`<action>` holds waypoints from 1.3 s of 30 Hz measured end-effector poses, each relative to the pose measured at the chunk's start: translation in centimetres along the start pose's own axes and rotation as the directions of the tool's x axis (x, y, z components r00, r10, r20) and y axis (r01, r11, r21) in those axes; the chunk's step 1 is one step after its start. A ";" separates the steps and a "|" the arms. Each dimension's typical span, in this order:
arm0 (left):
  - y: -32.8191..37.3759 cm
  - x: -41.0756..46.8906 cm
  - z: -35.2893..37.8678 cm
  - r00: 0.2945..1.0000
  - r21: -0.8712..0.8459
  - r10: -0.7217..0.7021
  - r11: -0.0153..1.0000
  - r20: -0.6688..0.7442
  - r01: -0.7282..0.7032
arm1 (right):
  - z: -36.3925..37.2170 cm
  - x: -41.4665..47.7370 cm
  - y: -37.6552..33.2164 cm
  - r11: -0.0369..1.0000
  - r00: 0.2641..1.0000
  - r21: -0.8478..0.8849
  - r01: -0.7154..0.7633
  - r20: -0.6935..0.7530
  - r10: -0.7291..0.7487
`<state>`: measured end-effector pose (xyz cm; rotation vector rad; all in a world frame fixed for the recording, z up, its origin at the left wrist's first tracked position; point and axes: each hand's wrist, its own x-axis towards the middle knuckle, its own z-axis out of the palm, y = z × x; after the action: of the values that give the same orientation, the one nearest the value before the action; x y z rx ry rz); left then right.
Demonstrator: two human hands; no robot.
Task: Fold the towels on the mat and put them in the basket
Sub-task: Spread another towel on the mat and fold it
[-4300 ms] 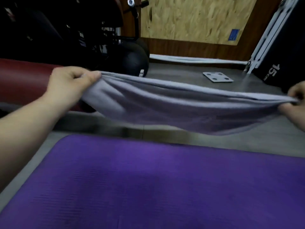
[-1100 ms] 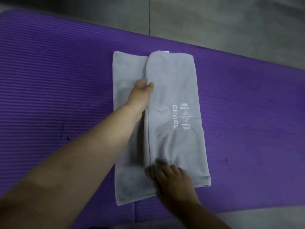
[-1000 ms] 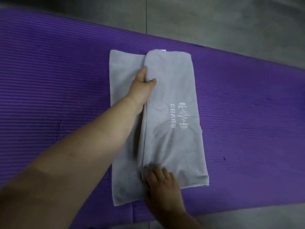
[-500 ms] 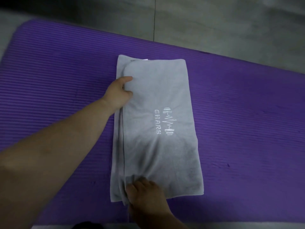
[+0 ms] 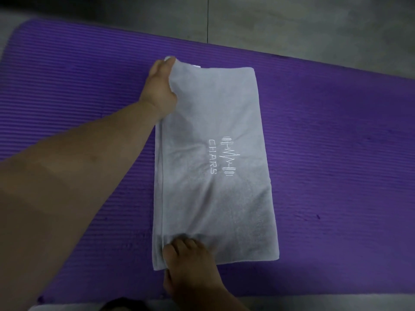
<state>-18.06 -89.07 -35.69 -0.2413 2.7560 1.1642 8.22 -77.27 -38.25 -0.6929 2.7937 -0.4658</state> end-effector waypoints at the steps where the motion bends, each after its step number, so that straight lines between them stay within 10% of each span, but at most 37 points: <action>1: -0.7 -0.1 -0.1 0.999 0.046 -0.025 0.999 0.030 0.024 | 0.0 0.0 0.0 1.000 1.000 0.000 -0.012 -0.003 0.012; 13: -2.7 -2.3 0.7 0.979 -0.090 -0.203 0.975 0.031 0.205 | 0.4 2.7 -2.6 0.955 0.955 -0.007 -0.297 -0.020 0.296; 21: -3.8 -2.9 -3.3 0.860 -0.482 -0.506 0.741 0.057 0.468 | -2.3 2.2 -2.7 0.782 0.902 0.470 -0.409 0.336 0.270; 27: -3.5 -2.5 -5.1 0.913 -0.464 -0.400 0.795 0.081 0.390 | -4.5 0.1 0.6 0.377 0.855 0.769 -0.516 0.438 0.278; 33: 3.7 0.0 -0.7 0.977 -0.203 -0.187 0.965 -0.101 0.163 | -7.3 -2.1 7.3 0.267 0.724 0.772 -0.577 0.333 0.603; 39: 6.1 0.3 5.5 0.982 0.064 -0.103 0.994 0.157 0.094 | -7.5 -3.1 10.4 0.225 0.631 0.712 -0.665 0.375 0.679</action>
<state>-19.20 -81.00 -35.29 -0.2624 2.6013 1.0322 4.43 -65.21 -34.53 0.7490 2.1055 -1.3764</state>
